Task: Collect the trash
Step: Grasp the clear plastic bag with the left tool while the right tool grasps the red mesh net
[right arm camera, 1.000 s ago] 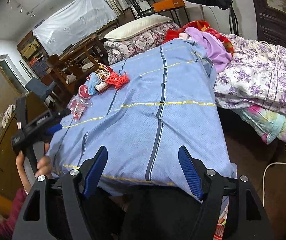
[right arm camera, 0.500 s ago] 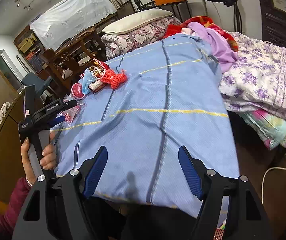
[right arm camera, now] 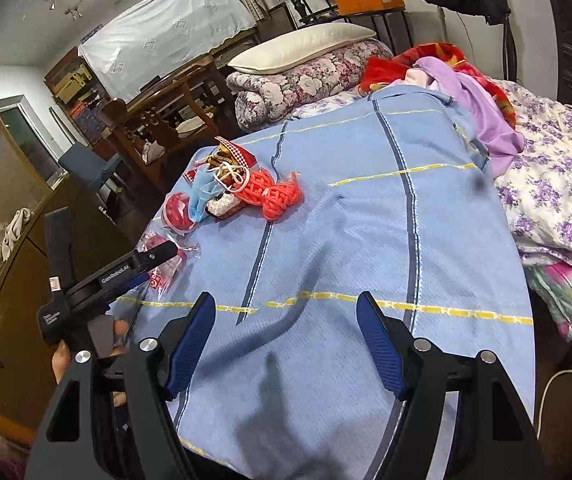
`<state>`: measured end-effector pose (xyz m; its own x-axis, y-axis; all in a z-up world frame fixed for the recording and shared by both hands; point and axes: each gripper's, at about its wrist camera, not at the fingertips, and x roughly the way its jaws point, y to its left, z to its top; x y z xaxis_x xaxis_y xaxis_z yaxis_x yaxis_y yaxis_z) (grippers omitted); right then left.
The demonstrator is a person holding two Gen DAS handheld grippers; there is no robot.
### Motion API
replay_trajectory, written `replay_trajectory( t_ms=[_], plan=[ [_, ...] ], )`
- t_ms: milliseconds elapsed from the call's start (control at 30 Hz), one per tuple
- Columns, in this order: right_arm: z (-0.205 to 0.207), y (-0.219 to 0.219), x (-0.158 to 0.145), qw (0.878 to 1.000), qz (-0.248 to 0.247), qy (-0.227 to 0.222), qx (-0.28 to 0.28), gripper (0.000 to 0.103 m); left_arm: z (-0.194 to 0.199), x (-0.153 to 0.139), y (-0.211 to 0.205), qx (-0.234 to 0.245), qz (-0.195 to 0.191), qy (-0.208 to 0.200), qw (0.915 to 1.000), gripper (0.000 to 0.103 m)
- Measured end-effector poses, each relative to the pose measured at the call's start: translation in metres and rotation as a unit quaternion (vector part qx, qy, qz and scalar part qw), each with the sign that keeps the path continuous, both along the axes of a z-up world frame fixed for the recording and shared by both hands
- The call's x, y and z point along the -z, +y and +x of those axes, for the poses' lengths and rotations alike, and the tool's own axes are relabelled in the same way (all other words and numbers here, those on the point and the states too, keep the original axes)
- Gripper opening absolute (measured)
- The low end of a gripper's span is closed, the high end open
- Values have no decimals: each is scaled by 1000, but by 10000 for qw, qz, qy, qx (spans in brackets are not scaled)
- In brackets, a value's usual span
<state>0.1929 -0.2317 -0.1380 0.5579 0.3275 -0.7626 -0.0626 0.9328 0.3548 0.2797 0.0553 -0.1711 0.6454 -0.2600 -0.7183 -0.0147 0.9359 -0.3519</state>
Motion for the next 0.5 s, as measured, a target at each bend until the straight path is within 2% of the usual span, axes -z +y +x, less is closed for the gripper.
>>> replay_trajectory(
  t_ms=[100,133,267,500],
  plan=[
    [8,1,1,9999,-107,-17,-12,72,0,0,-3,215,-124,-19,9997,45],
    [11,2,1,9999,-126,-27,-20,72,0,0,-5,286,-167,-27,9994,40],
    [35,9,-2,9997,-184,-155,-101,72,-8,-7,-7,400,-209,-339,9984,39],
    [83,27,5,9989,-343,-170,-253,72,-9,-10,-11,512,-201,-434,9975,39]
  ],
)
